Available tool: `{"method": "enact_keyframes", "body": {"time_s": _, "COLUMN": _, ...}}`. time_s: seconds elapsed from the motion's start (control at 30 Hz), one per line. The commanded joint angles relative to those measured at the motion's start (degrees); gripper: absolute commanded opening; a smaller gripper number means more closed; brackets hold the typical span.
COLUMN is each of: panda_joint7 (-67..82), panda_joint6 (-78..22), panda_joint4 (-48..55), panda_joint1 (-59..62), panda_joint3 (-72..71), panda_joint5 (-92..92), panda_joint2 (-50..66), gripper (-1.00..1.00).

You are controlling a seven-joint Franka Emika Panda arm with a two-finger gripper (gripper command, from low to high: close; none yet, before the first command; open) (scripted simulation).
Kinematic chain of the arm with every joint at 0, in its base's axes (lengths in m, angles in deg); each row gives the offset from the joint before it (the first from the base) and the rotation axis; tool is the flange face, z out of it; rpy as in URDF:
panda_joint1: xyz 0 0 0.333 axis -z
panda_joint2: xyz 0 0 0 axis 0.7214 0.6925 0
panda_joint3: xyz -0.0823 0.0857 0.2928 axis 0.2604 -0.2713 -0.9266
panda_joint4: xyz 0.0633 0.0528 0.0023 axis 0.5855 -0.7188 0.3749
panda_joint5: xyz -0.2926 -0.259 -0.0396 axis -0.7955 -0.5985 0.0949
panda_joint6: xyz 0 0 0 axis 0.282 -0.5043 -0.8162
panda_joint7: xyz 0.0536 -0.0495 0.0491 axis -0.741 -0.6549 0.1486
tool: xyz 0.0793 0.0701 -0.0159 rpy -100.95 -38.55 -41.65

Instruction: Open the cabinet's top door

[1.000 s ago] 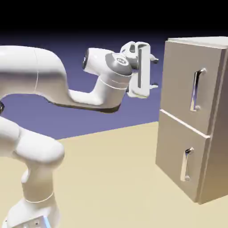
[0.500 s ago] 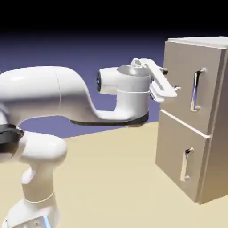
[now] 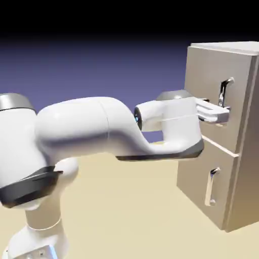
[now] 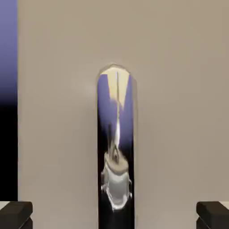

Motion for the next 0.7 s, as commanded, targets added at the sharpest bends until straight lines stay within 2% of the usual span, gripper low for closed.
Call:
{"method": "enact_keyframes", "body": {"time_s": 0.0, "panda_joint7": 0.0, "panda_joint6": 0.0, "panda_joint4": 0.0, "panda_joint1": 0.0, "panda_joint3": 0.0, "panda_joint5": 0.0, "panda_joint2": 0.0, "gripper": -1.0}}
{"method": "enact_keyframes", "body": {"time_s": 0.2, "panda_joint7": -8.6, "panda_joint6": -6.0, "panda_joint4": -7.5, "panda_joint1": 10.4, "panda_joint3": -7.2, "panda_joint5": 1.0, "panda_joint2": 7.2, "gripper": -1.0}}
{"method": "enact_keyframes", "body": {"time_s": 0.33, "panda_joint7": -8.6, "panda_joint6": -11.8, "panda_joint4": -13.9, "panda_joint1": 18.7, "panda_joint3": -14.4, "panda_joint5": 6.5, "panda_joint2": 9.4, "gripper": -1.0}}
{"method": "enact_keyframes", "body": {"time_s": 0.67, "panda_joint7": -31.3, "panda_joint6": -8.2, "panda_joint4": -13.5, "panda_joint1": 35.8, "panda_joint3": -29.1, "panda_joint5": -0.3, "panda_joint2": 22.8, "gripper": -1.0}}
